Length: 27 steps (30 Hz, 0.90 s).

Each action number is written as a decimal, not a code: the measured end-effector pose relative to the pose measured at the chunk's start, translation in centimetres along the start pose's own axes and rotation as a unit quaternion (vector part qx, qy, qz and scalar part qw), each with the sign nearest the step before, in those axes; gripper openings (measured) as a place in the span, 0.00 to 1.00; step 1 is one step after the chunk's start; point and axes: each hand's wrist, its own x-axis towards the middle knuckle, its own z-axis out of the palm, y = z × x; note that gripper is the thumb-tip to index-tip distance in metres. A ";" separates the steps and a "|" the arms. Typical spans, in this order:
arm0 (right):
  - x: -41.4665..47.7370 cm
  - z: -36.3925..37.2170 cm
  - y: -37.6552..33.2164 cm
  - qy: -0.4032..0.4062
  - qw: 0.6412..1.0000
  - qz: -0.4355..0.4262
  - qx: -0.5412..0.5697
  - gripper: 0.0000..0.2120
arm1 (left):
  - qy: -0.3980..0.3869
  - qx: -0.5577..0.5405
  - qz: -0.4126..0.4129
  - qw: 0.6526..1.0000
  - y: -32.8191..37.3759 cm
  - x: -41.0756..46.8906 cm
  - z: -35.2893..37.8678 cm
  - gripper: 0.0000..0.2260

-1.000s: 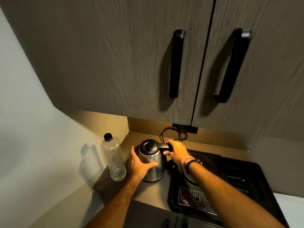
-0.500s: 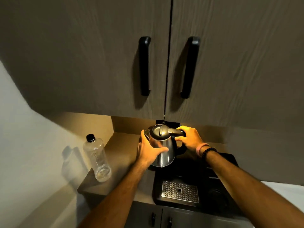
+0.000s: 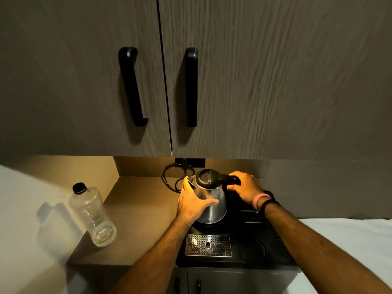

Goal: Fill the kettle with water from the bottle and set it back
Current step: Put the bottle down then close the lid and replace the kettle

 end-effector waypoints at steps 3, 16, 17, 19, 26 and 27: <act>-0.1 0.0 0.3 0.010 1.000 -0.003 0.013 0.16 | -0.001 0.000 -0.001 1.000 0.1 0.1 0.0 0.62; -5.1 2.0 2.2 0.118 0.966 -0.090 -0.210 0.30 | 0.040 0.128 0.074 0.988 0.7 -1.8 -1.6 0.60; -5.1 2.1 1.9 0.115 0.966 -0.086 -0.213 0.30 | 0.045 0.145 0.085 0.985 0.9 -1.9 -1.8 0.59; -5.3 2.3 1.3 0.107 0.972 -0.072 -0.197 0.32 | 0.051 0.172 0.101 0.979 1.2 -2.0 -2.3 0.56; -4.8 2.8 0.2 0.114 0.986 -0.019 -0.118 0.34 | 0.063 0.238 0.119 0.962 1.6 -2.6 -3.6 0.51; -4.7 2.7 -0.1 0.122 0.985 -0.013 -0.124 0.33 | 0.059 0.251 0.117 0.959 1.6 -2.7 -3.7 0.50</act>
